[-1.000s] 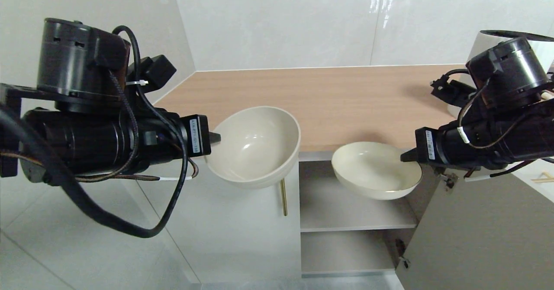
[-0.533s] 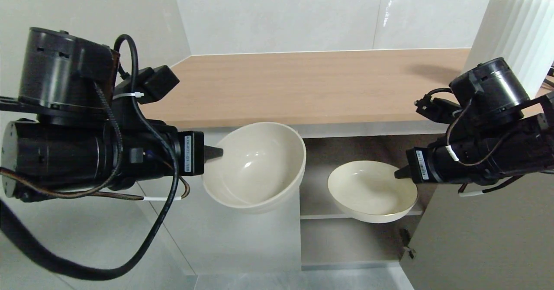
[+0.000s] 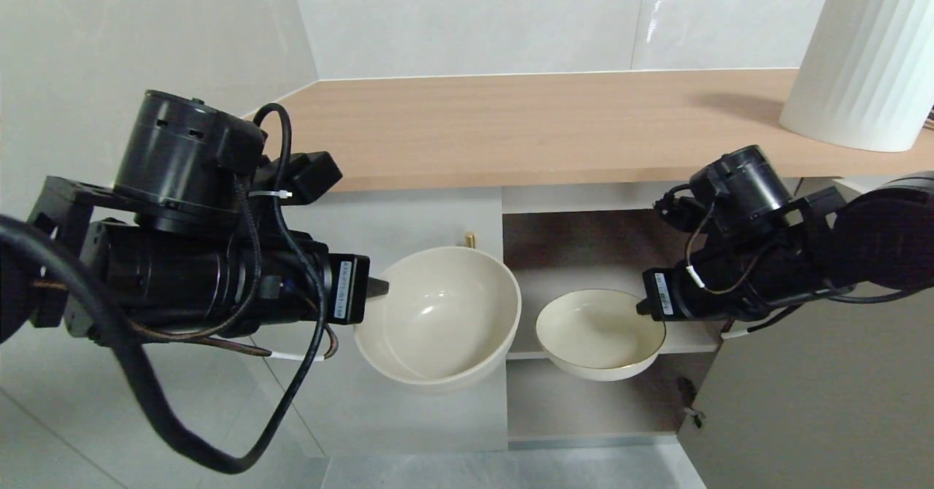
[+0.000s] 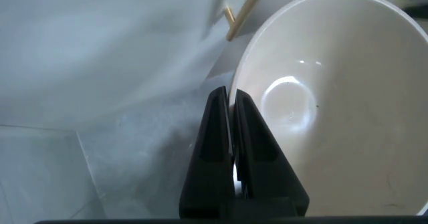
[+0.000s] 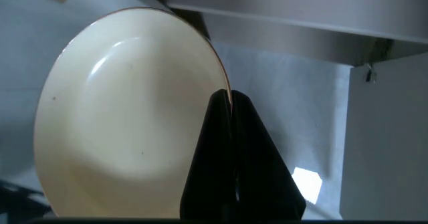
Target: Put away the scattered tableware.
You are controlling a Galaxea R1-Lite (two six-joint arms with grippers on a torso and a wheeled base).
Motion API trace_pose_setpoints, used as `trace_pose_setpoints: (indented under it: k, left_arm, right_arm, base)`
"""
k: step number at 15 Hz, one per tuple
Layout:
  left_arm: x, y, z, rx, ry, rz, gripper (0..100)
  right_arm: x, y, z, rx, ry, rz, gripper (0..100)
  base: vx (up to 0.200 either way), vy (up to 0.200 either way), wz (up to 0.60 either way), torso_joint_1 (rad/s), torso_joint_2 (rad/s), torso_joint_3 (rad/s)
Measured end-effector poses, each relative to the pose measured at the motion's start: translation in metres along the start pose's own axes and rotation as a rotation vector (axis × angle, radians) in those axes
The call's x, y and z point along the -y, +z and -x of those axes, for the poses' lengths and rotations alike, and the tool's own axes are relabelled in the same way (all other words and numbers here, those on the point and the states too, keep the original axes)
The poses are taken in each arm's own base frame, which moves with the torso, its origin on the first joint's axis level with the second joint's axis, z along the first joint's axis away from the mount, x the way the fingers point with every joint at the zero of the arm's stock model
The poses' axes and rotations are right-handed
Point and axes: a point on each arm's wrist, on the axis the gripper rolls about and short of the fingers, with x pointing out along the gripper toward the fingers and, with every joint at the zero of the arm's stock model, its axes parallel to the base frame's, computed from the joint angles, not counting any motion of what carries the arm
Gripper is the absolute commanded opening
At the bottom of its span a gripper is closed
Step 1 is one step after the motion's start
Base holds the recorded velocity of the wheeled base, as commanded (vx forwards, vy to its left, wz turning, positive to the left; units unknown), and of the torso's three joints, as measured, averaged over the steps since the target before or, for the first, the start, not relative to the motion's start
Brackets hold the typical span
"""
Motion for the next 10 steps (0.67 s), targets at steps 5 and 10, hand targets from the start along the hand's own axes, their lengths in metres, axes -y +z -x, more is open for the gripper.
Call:
trace_pose_setpoints:
  k: [5,10]
  left_arm:
    - [0.001,-0.002,-0.007,-0.023,-0.005,-0.003,0]
    - [0.006,-0.004,-0.009,-0.036,-0.027,-0.01,0]
  right_arm:
    - [0.006,-0.002,-0.046,-0.038,-0.054,-0.008,0]
    - [0.014,-0.004,-0.117,-0.065,-0.198,-0.074,0]
  base:
    - [0.0,0.0,0.0,0.0,0.0,0.0]
    - [0.0,0.0,0.0,0.0,0.0,0.0]
